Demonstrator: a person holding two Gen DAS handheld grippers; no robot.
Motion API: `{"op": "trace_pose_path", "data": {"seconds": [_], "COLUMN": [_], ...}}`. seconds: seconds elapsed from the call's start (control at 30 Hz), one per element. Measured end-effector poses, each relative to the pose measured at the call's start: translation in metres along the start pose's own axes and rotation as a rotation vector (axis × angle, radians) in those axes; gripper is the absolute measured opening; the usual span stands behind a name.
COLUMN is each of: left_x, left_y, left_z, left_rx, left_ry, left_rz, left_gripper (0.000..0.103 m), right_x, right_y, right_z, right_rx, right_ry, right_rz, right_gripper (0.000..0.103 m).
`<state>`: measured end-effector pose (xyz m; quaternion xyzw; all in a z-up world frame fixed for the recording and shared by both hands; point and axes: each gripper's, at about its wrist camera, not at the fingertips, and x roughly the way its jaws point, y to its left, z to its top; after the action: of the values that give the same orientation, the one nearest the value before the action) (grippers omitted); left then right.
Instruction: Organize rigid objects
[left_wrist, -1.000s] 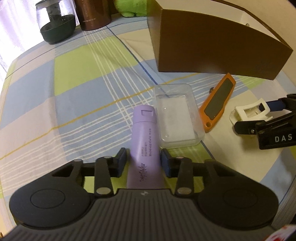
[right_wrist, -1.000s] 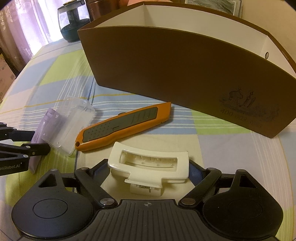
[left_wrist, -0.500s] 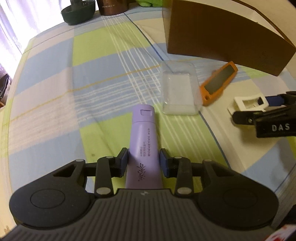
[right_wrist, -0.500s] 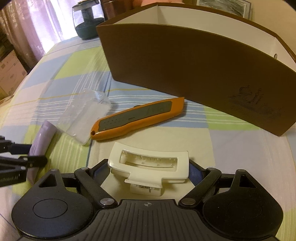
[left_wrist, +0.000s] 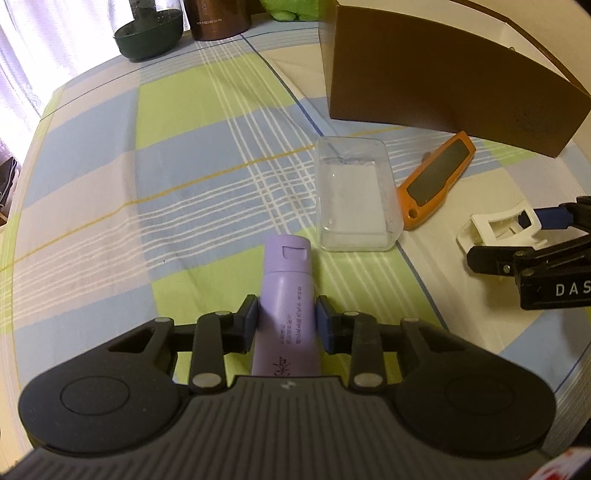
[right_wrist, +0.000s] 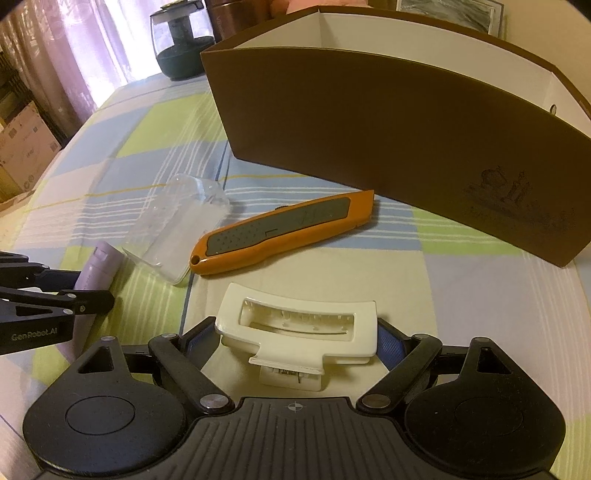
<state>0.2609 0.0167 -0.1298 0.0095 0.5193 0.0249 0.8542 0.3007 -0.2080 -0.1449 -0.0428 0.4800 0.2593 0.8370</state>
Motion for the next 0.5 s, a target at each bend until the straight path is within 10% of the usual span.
{"op": "trace_pose_path", "data": {"seconds": [0.5], "left_x": [-0.028], "left_y": [0.000], "left_z": [-0.001], "left_rx": [0.004], "left_ry": [-0.078], "left_rz": [0.037], "left_gripper": [0.028], "right_x": [-0.018], "right_y": [0.004], "right_z": [-0.002], "right_rx": [-0.010], "right_ry": [-0.045], "right_rz": [0.015], "right_gripper": [0.084]}}
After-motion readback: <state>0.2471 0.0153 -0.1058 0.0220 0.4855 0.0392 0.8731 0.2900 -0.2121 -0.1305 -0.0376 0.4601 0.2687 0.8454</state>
